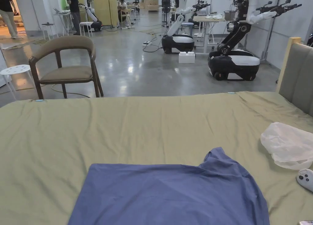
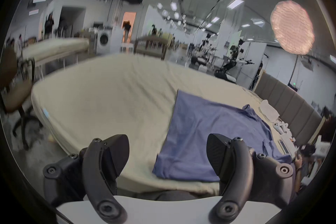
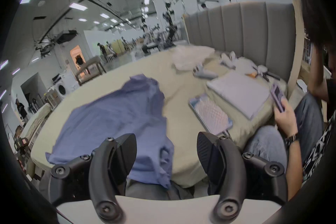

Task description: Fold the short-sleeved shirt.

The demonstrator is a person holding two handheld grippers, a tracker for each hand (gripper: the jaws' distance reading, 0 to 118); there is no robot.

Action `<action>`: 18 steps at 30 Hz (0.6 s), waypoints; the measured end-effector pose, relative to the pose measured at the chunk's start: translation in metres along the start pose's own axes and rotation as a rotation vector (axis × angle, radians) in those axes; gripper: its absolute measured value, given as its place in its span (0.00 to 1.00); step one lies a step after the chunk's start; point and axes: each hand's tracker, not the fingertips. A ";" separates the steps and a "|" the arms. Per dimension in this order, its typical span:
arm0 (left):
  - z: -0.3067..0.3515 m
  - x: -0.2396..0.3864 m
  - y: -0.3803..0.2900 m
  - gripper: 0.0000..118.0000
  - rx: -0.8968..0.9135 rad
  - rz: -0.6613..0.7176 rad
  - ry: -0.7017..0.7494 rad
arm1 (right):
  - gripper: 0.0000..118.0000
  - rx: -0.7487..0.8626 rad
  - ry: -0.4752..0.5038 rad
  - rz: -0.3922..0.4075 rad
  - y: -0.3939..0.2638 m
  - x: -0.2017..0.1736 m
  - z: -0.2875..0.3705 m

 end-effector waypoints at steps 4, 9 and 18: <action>0.041 0.044 0.024 0.76 0.155 -0.121 0.019 | 0.61 0.122 0.086 0.107 0.024 -0.038 0.034; 0.077 0.078 0.041 0.71 0.269 -0.165 -0.017 | 0.55 0.213 0.144 0.207 0.043 -0.079 0.057; 0.096 0.102 0.052 0.00 0.250 -0.259 -0.082 | 0.00 0.221 0.194 0.280 0.037 -0.113 0.066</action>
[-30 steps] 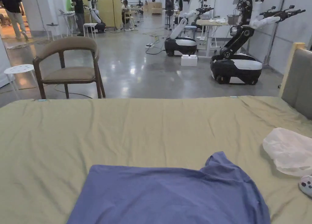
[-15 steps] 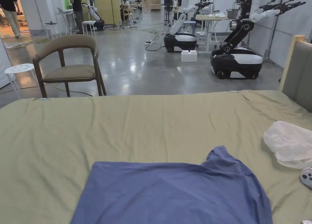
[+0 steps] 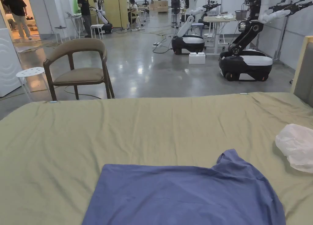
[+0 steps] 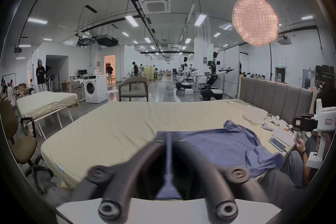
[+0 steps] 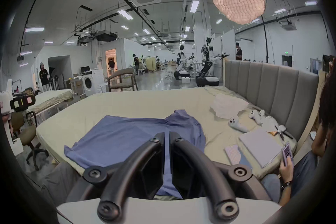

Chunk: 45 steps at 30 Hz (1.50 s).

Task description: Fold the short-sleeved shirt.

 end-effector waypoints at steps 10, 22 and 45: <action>-0.005 -0.011 -0.013 0.00 -0.072 0.003 -0.008 | 0.00 -0.050 0.019 -0.053 -0.005 -0.001 -0.008; -0.089 -0.100 -0.131 0.51 -0.383 0.275 0.004 | 0.00 -0.149 0.074 -0.082 -0.024 0.002 -0.017; -0.168 -0.078 -0.195 0.03 -0.690 0.070 -0.066 | 0.58 -0.328 -0.140 -0.153 -0.065 0.065 -0.038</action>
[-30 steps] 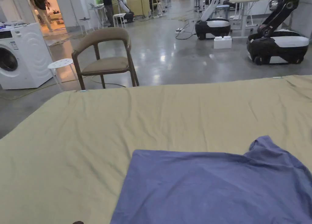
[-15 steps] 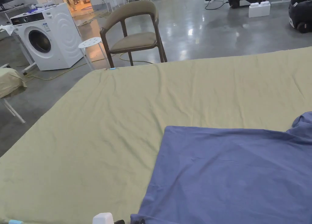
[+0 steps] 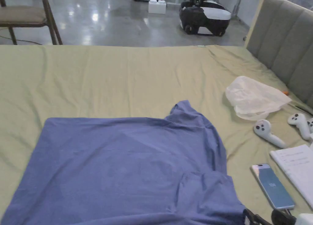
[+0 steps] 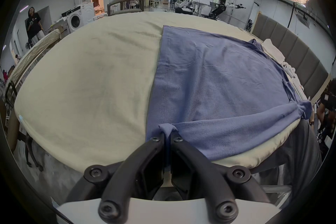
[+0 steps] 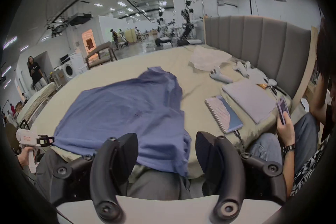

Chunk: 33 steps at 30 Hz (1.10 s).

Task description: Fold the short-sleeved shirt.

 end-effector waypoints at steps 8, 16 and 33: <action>0.008 0.009 0.002 0.03 -0.005 0.038 -0.001 | 0.58 -0.169 0.094 -0.115 -0.038 0.049 -0.073; 0.017 0.012 0.006 0.01 -0.004 0.041 -0.004 | 0.03 -0.191 0.112 -0.099 -0.040 0.046 -0.081; -0.031 -0.010 0.186 0.00 0.172 0.112 -0.055 | 0.03 -0.117 0.090 -0.032 0.114 0.019 -0.194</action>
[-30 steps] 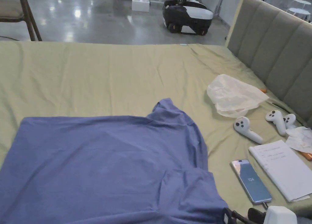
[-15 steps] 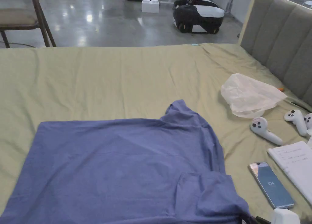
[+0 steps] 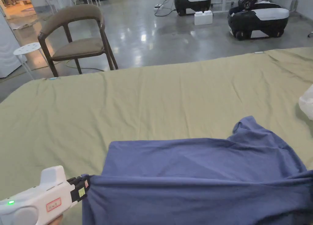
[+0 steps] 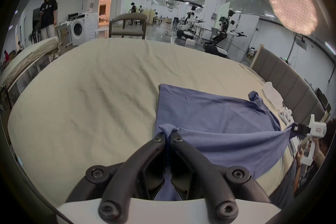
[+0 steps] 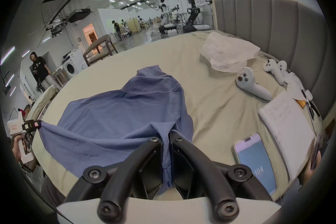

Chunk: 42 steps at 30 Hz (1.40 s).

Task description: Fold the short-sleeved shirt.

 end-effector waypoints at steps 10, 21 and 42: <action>-0.085 0.008 0.024 0.22 -0.130 0.020 0.044 | 0.41 -0.174 -0.091 0.069 0.022 -0.007 -0.072; 0.035 0.034 -0.012 0.66 0.165 -0.049 -0.042 | 0.47 0.136 -0.010 0.066 -0.019 -0.015 0.035; 0.183 0.073 -0.112 0.00 0.199 -0.154 0.013 | 0.00 0.192 0.033 0.208 -0.124 -0.071 0.151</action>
